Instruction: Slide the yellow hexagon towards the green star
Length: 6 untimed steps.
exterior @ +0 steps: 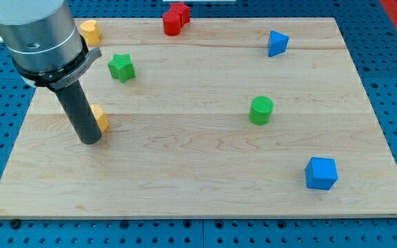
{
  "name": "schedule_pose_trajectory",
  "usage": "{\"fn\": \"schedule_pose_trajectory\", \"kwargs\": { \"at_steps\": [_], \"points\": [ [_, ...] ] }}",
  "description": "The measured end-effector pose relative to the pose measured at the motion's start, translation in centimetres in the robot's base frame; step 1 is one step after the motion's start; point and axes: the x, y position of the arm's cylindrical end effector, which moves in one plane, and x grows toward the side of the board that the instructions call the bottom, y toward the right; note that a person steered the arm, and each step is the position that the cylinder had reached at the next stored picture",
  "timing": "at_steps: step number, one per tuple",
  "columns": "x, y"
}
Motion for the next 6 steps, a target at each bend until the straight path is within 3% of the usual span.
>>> {"fn": "schedule_pose_trajectory", "kwargs": {
  "at_steps": [2,4,6],
  "points": [
    [-2.4,0.1],
    [-2.5,-4.7],
    [-4.6,2.0]
  ]
}}
